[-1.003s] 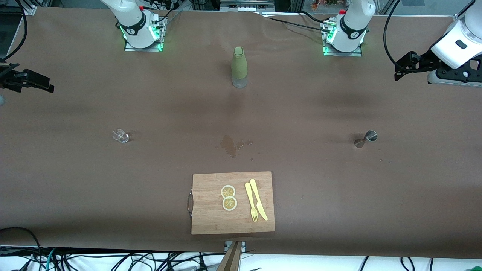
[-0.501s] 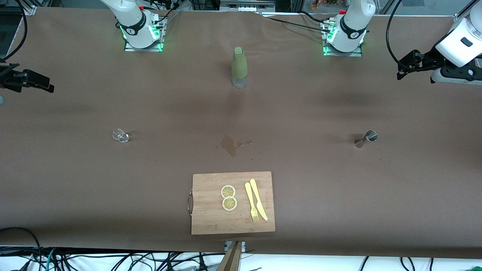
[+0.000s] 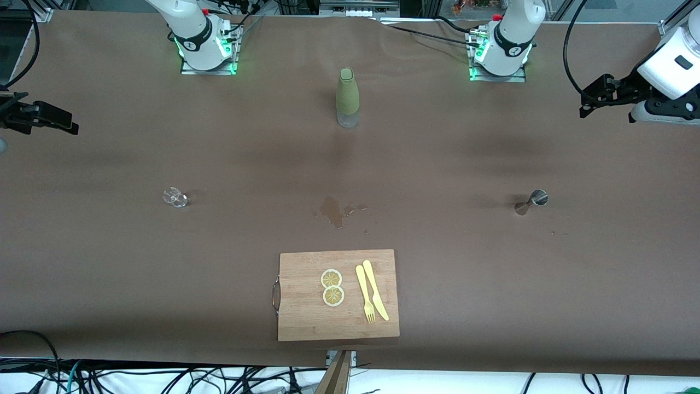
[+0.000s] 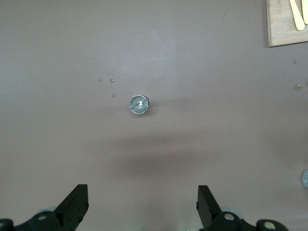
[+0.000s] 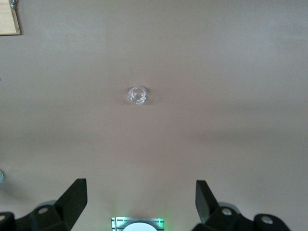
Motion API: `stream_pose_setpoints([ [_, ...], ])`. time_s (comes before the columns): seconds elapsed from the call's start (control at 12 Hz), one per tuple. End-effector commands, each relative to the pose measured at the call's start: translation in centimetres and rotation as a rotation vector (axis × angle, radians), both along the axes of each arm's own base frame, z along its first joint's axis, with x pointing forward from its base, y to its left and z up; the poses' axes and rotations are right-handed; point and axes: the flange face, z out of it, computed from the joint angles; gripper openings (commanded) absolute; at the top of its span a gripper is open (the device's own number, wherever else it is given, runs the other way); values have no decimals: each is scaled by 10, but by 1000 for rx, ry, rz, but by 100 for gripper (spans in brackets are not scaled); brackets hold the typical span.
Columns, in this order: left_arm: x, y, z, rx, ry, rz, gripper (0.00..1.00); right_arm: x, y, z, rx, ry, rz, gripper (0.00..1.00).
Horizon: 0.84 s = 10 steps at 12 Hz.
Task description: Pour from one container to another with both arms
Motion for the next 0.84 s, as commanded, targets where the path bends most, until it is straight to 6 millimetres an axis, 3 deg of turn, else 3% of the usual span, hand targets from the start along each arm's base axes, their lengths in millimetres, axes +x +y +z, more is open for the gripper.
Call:
stream_pose_setpoints([
  [0.0, 4, 2, 9, 41, 5, -5, 100, 1, -1, 5, 16, -4, 3, 100],
  [0.75, 7, 0, 10, 41, 31, -9, 100, 1, -1, 5, 15, -3, 1, 100],
])
